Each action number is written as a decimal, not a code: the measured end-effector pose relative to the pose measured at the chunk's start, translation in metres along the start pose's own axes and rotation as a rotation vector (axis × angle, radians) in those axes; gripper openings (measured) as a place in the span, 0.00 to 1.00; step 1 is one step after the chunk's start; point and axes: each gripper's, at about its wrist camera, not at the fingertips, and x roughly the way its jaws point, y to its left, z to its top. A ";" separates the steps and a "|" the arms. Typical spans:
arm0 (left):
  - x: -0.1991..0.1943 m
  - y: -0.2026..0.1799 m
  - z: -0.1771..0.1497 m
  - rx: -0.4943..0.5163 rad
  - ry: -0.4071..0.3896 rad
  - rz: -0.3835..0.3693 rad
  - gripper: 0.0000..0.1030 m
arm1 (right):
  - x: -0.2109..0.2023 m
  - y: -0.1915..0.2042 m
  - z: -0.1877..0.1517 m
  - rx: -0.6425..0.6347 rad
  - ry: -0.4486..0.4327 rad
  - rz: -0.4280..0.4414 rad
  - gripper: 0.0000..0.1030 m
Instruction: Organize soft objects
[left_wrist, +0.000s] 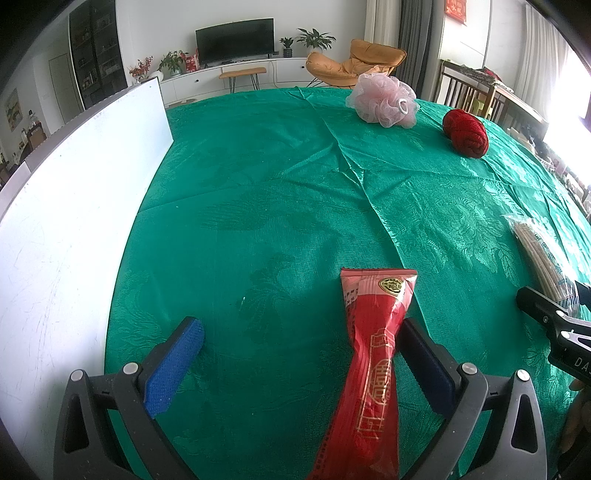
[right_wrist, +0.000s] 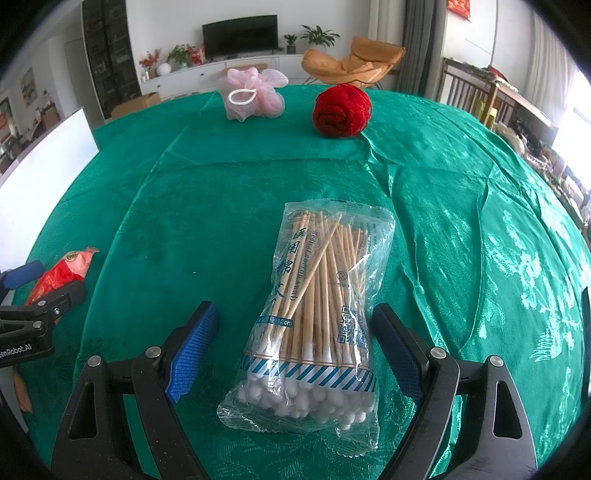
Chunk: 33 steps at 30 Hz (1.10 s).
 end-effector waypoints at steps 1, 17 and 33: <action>0.000 0.000 0.000 0.000 0.000 0.000 1.00 | 0.000 0.000 0.000 0.000 0.000 0.000 0.85; 0.000 -0.001 0.000 -0.005 0.002 0.010 1.00 | 0.001 0.000 0.000 0.002 0.000 0.004 0.85; -0.004 -0.016 0.016 0.181 0.228 -0.081 0.67 | 0.012 -0.020 0.039 0.015 0.307 0.154 0.47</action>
